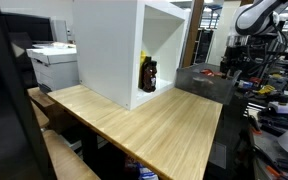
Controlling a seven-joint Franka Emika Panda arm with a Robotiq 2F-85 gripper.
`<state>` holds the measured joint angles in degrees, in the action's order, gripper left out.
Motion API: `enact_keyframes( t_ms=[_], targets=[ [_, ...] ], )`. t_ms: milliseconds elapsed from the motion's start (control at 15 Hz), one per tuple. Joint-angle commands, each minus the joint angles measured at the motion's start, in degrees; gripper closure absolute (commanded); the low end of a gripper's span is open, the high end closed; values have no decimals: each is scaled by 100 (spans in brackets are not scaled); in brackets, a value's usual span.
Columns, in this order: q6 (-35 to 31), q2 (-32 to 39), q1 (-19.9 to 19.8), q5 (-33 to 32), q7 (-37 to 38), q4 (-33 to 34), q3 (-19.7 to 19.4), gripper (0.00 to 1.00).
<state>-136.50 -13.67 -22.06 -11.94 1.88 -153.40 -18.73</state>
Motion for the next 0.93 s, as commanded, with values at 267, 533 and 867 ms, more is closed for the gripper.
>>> enact_keyframes(
  t_ms=[267, 533, 867],
  targets=[
    [871, -921, 121, -85, -22, 122, 382, 63],
    [1093, -1207, 152, -121, -21, 238, 503, 63],
    [1094, -1264, 105, -53, -64, 235, 424, 15]
  ],
)
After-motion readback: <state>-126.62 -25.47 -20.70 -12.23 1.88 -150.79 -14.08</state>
